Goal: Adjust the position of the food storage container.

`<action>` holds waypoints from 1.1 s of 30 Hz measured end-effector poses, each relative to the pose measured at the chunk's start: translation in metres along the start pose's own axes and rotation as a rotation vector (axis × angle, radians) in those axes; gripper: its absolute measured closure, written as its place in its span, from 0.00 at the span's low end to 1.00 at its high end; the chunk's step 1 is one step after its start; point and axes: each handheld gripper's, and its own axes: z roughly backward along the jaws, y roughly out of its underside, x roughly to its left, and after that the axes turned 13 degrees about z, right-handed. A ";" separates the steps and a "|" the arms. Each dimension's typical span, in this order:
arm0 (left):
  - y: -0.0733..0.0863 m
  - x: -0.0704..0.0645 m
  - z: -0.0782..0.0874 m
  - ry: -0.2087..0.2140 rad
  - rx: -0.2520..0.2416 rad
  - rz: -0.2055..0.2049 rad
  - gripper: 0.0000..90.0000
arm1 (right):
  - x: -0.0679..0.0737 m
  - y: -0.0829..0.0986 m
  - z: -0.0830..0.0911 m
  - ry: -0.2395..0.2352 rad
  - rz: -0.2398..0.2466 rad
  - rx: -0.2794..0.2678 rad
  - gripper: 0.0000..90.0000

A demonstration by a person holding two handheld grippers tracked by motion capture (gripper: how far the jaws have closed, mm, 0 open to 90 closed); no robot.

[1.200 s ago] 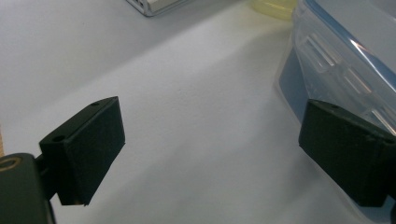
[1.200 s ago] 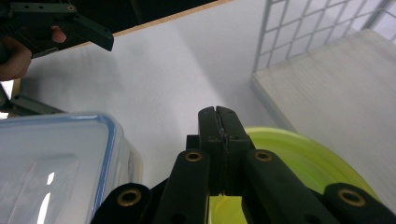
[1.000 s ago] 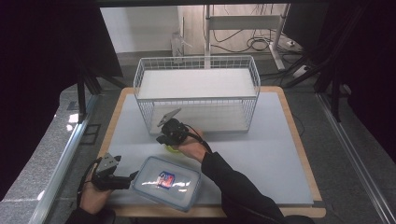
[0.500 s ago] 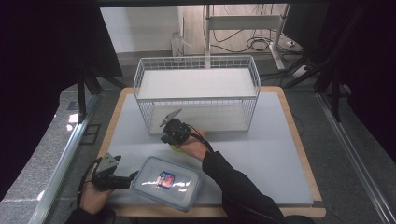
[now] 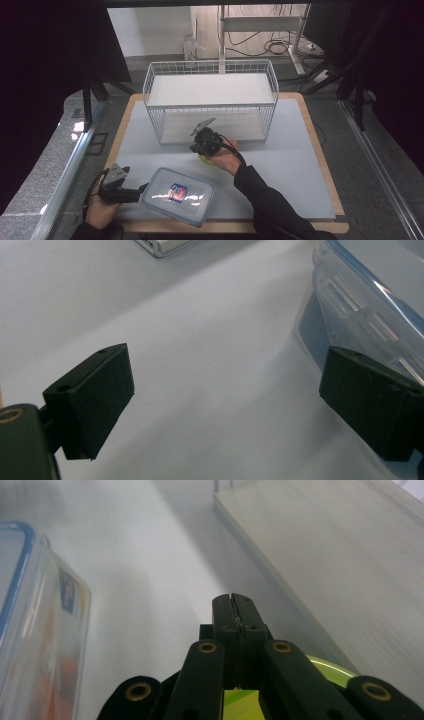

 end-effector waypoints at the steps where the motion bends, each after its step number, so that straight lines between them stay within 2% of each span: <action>1: 0.000 0.000 0.000 -0.001 0.000 -0.001 0.08 | 0.000 0.003 0.003 0.003 -0.008 0.001 1.00; 8: 0.000 0.000 -0.001 -0.003 0.004 -0.002 0.08 | -0.002 0.024 0.021 0.020 -0.041 0.008 1.00; 9: 0.000 0.000 -0.001 -0.003 0.004 -0.001 0.08 | -0.003 0.032 0.028 0.026 -0.052 0.012 1.00; 22: 0.000 -0.001 -0.001 -0.006 0.012 -0.006 0.08 | -0.006 0.076 0.067 0.087 -0.112 0.037 1.00; 33: -0.001 -0.001 -0.003 -0.009 0.017 -0.011 0.08 | -0.009 0.118 0.109 0.143 -0.192 0.054 1.00</action>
